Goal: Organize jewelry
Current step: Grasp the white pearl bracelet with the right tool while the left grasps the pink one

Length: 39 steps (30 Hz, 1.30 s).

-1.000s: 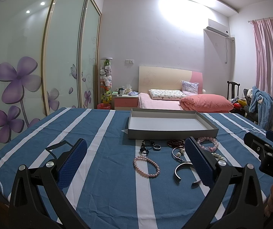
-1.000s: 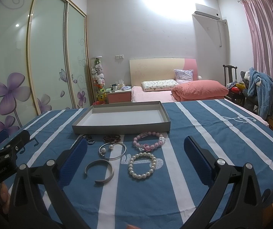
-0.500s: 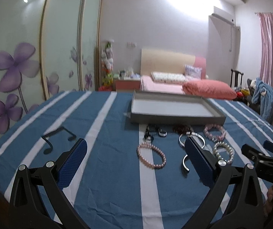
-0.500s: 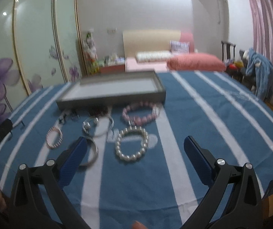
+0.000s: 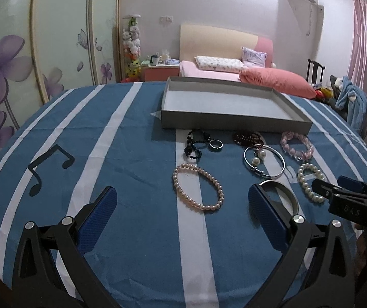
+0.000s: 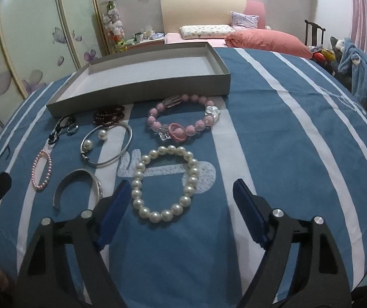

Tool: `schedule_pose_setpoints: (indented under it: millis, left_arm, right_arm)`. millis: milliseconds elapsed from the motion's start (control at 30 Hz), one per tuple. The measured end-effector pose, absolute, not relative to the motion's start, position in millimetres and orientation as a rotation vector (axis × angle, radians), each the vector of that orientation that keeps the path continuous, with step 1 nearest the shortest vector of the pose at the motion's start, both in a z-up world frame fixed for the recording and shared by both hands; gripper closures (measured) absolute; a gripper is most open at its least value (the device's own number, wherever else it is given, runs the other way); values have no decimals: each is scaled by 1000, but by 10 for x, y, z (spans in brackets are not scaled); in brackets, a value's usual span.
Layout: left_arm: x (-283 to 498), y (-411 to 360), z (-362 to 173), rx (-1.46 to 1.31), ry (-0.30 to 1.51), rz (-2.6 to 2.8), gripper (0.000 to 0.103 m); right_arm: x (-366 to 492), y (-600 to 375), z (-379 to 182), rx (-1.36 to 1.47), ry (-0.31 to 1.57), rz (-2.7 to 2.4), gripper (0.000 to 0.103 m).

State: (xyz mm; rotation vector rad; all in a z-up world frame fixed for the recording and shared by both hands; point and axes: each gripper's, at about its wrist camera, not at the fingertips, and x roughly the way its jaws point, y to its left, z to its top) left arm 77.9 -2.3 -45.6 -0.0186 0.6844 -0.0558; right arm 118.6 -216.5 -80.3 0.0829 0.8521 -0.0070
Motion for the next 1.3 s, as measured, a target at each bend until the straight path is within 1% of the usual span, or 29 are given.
schedule_pose_setpoints:
  millis: [67, 133, 167, 267, 333, 367, 433, 500, 533, 600, 633, 700, 733, 800, 833, 900, 933, 1033, 1100, 1233, 1300]
  left_arm:
    - [824, -57, -463, -11, 694, -56, 2]
    - [859, -55, -469, -8, 705, -58, 2]
    - [877, -53, -471, -7, 712, -60, 2]
    - [939, -51, -477, 1, 723, -60, 2]
    - [985, -41, -488, 2, 736, -59, 2]
    - [1012, -44, -502, 1, 742, -58, 2]
    - [1050, -37, -521, 0, 755, -54, 2]
    - [1103, -27, -549, -4, 772, -48, 4]
    - [1122, -24, -560, -6, 780, -43, 11]
    - [1171, 19, -599, -24, 807, -31, 19]
    - [1195, 49, -616, -37, 819, -28, 27]
    - [1245, 116, -674, -68, 857, -16, 34]
    - [1257, 137, -697, -76, 870, -15, 40]
    - [1259, 139, -716, -69, 881, -11, 46]
    - [1252, 123, -711, -59, 881, -23, 53]
    - [1242, 81, -713, -30, 884, -23, 59]
    - [1238, 66, -709, -27, 884, -27, 65]
    - [1229, 81, -709, -28, 882, -28, 78]
    - [1226, 83, -708, -32, 882, -31, 84]
    - [1236, 81, -707, -24, 884, -42, 92]
    - [1244, 83, -707, -25, 885, -47, 95]
  right_arm:
    - [1209, -2173, -808, 87, 855, -9, 30]
    - [1234, -2209, -819, 105, 863, -17, 40]
    - [1246, -2227, -834, 109, 870, -27, 41]
    - [1299, -2232, -859, 84, 874, -51, 51]
    - [1286, -2208, -863, 41, 867, -71, 64]
    - [1275, -2194, -861, 35, 860, -63, 67]
    - [1276, -2182, -857, 22, 856, -62, 78]
    - [1270, -2163, -857, 14, 849, -56, 83]
    - [1273, -2156, -855, 11, 847, -55, 84]
    - [1270, -2153, -849, 13, 847, -52, 84]
    - [1276, -2165, -848, 17, 848, -50, 84]
    - [1276, -2170, -842, 23, 848, -47, 84]
    - [1276, -2167, -842, 23, 848, -48, 84]
    - [1275, -2169, -840, 24, 848, -48, 84]
    - [1277, -2167, -843, 23, 848, -48, 84]
    - [1276, -2167, -841, 25, 848, -47, 84]
    - [1277, -2166, -844, 24, 848, -48, 84]
    - [1284, -2157, -846, 28, 847, -45, 84]
    - [1285, -2154, -845, 28, 847, -42, 86]
    - [1292, -2158, -843, 29, 847, -40, 90]
    - [1294, -2156, -843, 31, 847, -38, 91]
